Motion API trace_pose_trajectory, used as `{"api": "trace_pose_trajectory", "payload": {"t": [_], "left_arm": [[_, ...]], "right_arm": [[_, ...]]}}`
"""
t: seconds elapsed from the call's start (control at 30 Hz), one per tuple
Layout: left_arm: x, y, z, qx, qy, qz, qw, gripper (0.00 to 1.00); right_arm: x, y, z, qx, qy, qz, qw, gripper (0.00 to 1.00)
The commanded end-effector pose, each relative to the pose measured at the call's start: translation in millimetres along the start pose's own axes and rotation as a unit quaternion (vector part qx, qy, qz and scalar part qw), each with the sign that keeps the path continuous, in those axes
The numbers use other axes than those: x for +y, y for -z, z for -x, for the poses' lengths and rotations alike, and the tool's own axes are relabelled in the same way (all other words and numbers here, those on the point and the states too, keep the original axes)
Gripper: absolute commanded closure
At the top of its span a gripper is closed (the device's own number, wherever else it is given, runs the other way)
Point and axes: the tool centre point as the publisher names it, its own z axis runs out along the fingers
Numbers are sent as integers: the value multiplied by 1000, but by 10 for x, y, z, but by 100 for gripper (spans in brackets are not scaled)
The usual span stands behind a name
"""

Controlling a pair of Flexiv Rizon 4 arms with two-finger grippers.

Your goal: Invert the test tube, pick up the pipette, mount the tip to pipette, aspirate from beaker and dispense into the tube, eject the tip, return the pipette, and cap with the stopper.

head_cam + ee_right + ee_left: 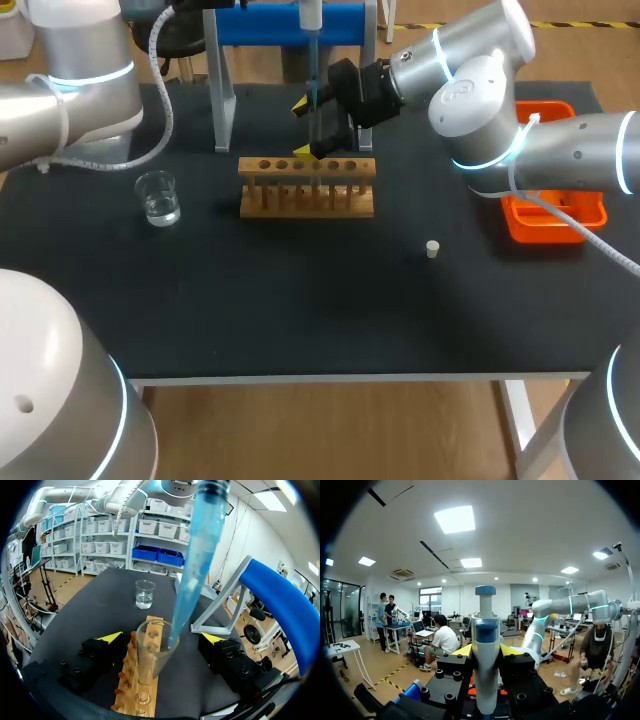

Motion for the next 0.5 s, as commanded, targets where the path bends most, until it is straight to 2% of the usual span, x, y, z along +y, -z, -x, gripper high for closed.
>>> {"api": "trace_pose_trajectory", "payload": {"t": [0.03,0.5], "left_arm": [[21,-23,40,6,0,-2,1000,100],[58,-47,11,16,14,-4,1000,100]], "right_arm": [[-1,7,9,2,0,-1,1000,0],[-1,7,9,2,0,-1,1000,0]]}}
